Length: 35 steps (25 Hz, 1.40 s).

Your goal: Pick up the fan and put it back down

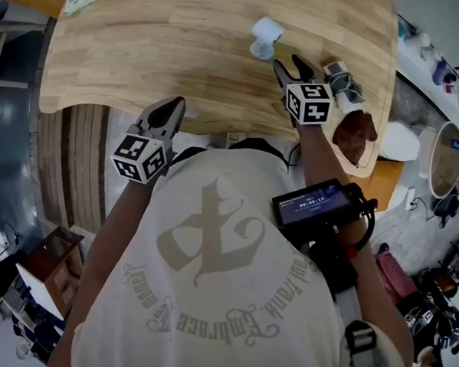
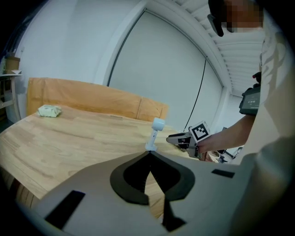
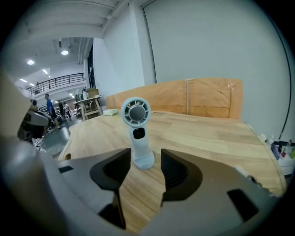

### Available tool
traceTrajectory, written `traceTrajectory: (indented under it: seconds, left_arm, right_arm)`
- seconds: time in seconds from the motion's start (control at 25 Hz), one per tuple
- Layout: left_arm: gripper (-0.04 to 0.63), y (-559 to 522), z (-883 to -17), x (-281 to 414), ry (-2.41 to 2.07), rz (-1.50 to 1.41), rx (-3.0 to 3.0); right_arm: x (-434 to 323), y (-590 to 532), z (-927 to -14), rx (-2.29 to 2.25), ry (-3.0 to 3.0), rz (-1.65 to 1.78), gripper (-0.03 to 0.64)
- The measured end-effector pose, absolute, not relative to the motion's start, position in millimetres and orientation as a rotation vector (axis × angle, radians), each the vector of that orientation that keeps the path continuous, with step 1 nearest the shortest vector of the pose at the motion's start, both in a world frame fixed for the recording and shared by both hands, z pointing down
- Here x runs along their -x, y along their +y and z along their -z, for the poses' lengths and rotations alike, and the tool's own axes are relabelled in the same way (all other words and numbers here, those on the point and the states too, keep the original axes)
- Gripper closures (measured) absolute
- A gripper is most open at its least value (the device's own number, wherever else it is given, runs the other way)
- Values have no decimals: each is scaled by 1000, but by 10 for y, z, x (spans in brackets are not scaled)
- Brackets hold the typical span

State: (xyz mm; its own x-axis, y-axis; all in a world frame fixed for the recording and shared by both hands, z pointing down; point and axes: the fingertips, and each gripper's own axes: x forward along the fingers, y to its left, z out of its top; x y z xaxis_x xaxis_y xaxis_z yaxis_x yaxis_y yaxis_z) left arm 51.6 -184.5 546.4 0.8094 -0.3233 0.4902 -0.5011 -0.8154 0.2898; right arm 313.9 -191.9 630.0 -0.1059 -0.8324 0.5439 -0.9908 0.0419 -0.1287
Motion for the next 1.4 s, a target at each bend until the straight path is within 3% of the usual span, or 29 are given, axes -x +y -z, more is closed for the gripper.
traceTrajectory:
  seconds: [0.08,0.28,0.44,0.8,1.4]
  left_arm:
    - [584,-1790,-5444,-489,-596,-578,-2595]
    - [584,-1693,-5352,-324,-566,-537,-2622]
    - [584,-1649,-5296,-212,-542,-510,-2646]
    - [584,-1281,-5216,-190,-386,-513,-2710]
    - [584,-528,-5311,-82,-182,-573,-2734]
  right_arm:
    - [-3153,-1787,-6203,-1874,-1968,-676,417]
    - [-3058,-1454,-5919,-1963,-1924,-655,545]
    - [-2800,-1253,-5566,-1994,-1995,-623,589]
    - [-2119,-668,-4860,-2020,-2257,-557,603]
    - [-1545,365,-5080,-2095,-2274,-710,603]
